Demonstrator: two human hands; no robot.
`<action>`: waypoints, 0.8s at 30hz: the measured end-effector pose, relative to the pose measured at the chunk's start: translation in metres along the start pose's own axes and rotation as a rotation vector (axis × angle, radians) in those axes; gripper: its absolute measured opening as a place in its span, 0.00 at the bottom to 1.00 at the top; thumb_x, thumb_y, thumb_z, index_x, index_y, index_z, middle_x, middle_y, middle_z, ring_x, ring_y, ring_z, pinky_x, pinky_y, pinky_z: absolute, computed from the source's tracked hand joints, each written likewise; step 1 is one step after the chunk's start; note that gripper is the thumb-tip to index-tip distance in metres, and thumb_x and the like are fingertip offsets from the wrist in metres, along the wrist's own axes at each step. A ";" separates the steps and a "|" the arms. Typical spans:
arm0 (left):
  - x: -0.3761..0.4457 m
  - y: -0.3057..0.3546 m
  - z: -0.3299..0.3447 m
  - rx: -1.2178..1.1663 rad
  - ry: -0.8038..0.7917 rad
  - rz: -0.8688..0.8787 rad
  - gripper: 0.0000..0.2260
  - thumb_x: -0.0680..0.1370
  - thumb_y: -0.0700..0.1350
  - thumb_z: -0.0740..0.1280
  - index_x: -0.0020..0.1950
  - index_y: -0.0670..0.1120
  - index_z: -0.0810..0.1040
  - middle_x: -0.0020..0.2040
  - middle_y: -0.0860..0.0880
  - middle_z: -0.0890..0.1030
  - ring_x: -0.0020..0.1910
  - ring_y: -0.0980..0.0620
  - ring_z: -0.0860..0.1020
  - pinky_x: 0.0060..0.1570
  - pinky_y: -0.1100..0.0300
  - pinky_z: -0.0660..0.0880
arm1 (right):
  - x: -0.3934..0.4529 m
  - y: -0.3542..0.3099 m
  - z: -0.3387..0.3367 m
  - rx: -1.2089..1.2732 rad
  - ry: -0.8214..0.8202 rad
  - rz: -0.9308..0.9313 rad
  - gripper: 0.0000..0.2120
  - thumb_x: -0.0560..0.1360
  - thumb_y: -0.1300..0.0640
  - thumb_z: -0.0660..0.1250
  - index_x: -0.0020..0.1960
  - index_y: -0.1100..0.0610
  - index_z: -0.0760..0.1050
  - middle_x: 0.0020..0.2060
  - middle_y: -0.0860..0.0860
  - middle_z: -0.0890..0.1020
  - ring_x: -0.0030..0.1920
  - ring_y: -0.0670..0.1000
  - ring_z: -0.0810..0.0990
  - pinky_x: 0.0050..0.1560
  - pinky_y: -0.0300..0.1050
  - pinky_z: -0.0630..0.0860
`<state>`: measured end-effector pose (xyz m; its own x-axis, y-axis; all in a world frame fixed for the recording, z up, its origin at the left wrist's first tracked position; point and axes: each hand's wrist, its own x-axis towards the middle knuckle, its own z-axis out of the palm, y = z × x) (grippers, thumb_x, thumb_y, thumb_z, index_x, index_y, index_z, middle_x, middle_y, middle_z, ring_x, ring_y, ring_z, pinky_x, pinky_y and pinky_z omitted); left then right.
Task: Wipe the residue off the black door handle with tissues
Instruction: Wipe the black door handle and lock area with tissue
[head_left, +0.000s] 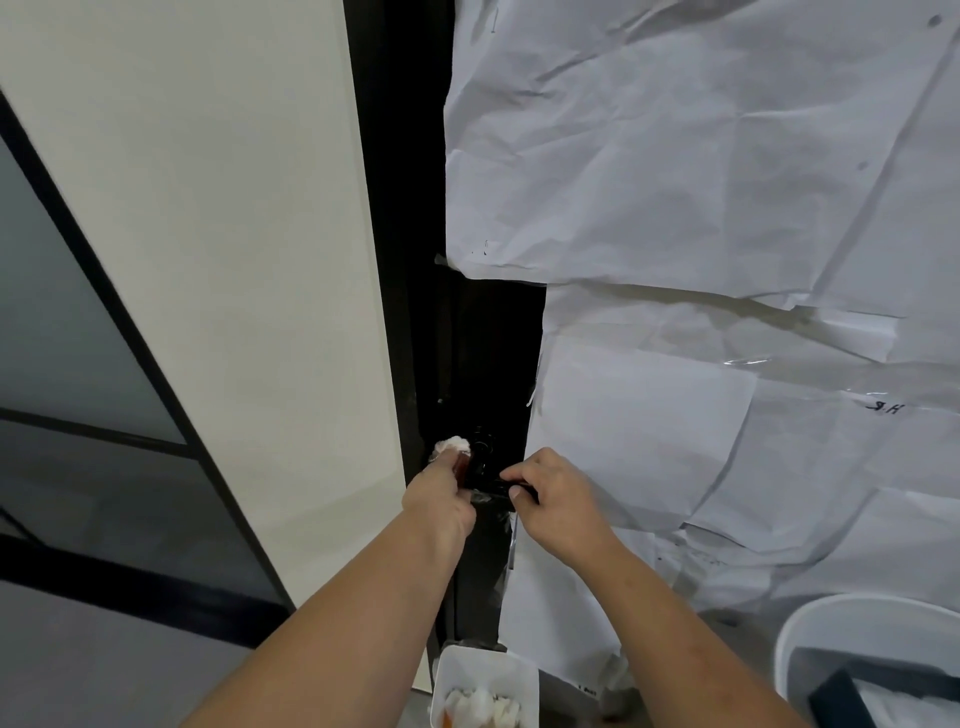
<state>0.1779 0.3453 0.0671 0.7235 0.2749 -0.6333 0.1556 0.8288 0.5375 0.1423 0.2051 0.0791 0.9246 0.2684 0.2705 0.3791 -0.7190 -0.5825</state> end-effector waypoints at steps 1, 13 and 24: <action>-0.004 -0.002 -0.001 0.049 0.007 0.061 0.08 0.77 0.38 0.70 0.56 0.39 0.78 0.50 0.42 0.81 0.42 0.47 0.81 0.31 0.59 0.79 | 0.000 0.000 0.000 0.000 0.000 0.002 0.12 0.77 0.59 0.64 0.59 0.53 0.79 0.49 0.47 0.74 0.47 0.44 0.73 0.43 0.25 0.68; -0.012 0.011 -0.014 1.304 0.001 1.063 0.06 0.78 0.44 0.68 0.48 0.44 0.84 0.35 0.49 0.80 0.30 0.54 0.75 0.28 0.67 0.66 | -0.001 -0.003 0.001 -0.007 0.008 0.005 0.12 0.77 0.59 0.63 0.59 0.53 0.79 0.49 0.46 0.74 0.45 0.43 0.73 0.41 0.24 0.67; -0.005 0.017 -0.005 1.787 0.014 1.200 0.08 0.82 0.40 0.61 0.54 0.42 0.79 0.47 0.45 0.81 0.41 0.50 0.81 0.34 0.64 0.71 | 0.000 -0.001 0.002 -0.009 0.011 -0.007 0.12 0.77 0.59 0.63 0.59 0.54 0.79 0.50 0.48 0.74 0.45 0.42 0.72 0.42 0.22 0.66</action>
<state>0.1739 0.3600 0.0767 0.9275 0.1888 0.3227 0.0540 -0.9218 0.3839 0.1420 0.2074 0.0778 0.9215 0.2664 0.2827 0.3850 -0.7227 -0.5739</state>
